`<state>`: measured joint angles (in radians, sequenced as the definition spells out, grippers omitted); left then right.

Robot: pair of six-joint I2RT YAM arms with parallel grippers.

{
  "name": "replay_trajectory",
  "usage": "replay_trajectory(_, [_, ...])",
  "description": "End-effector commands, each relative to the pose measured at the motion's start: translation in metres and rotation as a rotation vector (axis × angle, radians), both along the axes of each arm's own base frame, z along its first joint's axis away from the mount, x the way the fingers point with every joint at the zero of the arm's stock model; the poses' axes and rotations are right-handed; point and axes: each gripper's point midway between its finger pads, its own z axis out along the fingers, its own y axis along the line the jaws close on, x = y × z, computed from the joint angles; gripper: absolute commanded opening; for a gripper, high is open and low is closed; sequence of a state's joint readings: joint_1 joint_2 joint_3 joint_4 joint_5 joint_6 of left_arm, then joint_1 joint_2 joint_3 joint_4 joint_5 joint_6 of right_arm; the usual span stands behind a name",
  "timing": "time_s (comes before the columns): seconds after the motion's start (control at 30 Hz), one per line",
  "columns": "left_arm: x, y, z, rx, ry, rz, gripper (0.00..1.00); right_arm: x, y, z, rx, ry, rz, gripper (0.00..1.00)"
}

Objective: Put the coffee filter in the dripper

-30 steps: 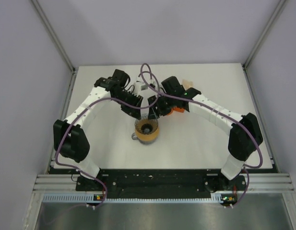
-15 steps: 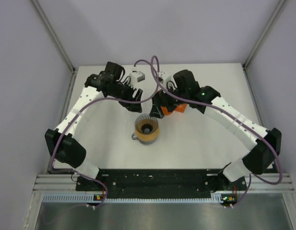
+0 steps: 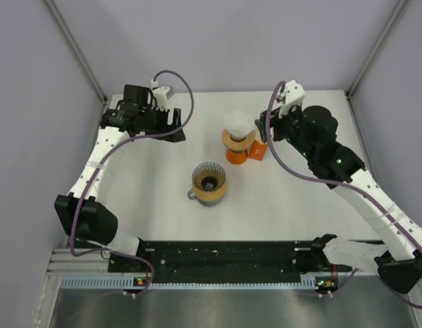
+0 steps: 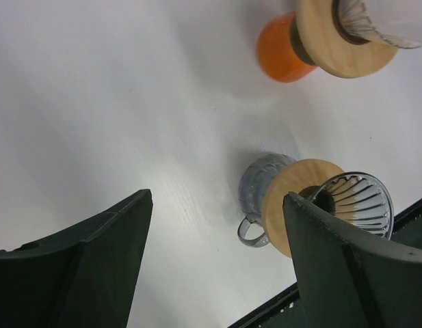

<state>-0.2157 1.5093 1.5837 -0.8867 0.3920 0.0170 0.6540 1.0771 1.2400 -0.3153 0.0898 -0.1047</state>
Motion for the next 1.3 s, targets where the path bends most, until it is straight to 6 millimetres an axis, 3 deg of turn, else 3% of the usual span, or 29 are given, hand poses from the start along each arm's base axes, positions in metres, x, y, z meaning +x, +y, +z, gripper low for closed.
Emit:
replay_trajectory(0.0, [0.013, 0.017, 0.003, -0.054, -0.021, 0.112, 0.82, 0.058, -0.065, 0.006, 0.100, 0.060, -0.366, 0.60])
replay_trajectory(0.1, [0.013, 0.022, 0.002, -0.078, -0.013, 0.116, 0.82, 0.082, -0.073, -0.023, 0.160, 0.209, -0.375, 0.49])
replay_trajectory(0.17, [0.014, 0.025, 0.003, -0.084, -0.015, 0.123, 0.82, 0.095, -0.076, -0.041, 0.167, 0.281, -0.392, 0.46])
replay_trajectory(0.37, [0.014, 0.031, 0.001, -0.085, -0.014, 0.126, 0.81, 0.127, -0.058, -0.085, 0.120, 0.422, -0.392, 0.47])
replay_trajectory(0.5, [0.013, 0.032, 0.000, -0.097, -0.006, 0.123, 0.81, 0.139, -0.050, -0.115, 0.062, 0.510, -0.372, 0.34])
replay_trajectory(0.6, [0.013, 0.033, -0.001, -0.106, -0.001, 0.123, 0.80, 0.146, -0.042, -0.126, 0.057, 0.555, -0.354, 0.27])
replay_trajectory(0.87, [0.012, 0.034, -0.002, -0.125, 0.006, 0.118, 0.80, 0.157, -0.036, -0.162, 0.028, 0.636, -0.369, 0.31])
replay_trajectory(1.0, [0.012, 0.033, 0.000, -0.133, 0.001, 0.113, 0.80, 0.165, -0.034, -0.171, 0.003, 0.648, -0.366, 0.31])
replay_trajectory(1.27, [0.012, 0.037, 0.000, -0.140, -0.001, 0.117, 0.79, 0.180, -0.047, -0.191, -0.081, 0.647, -0.429, 0.31])
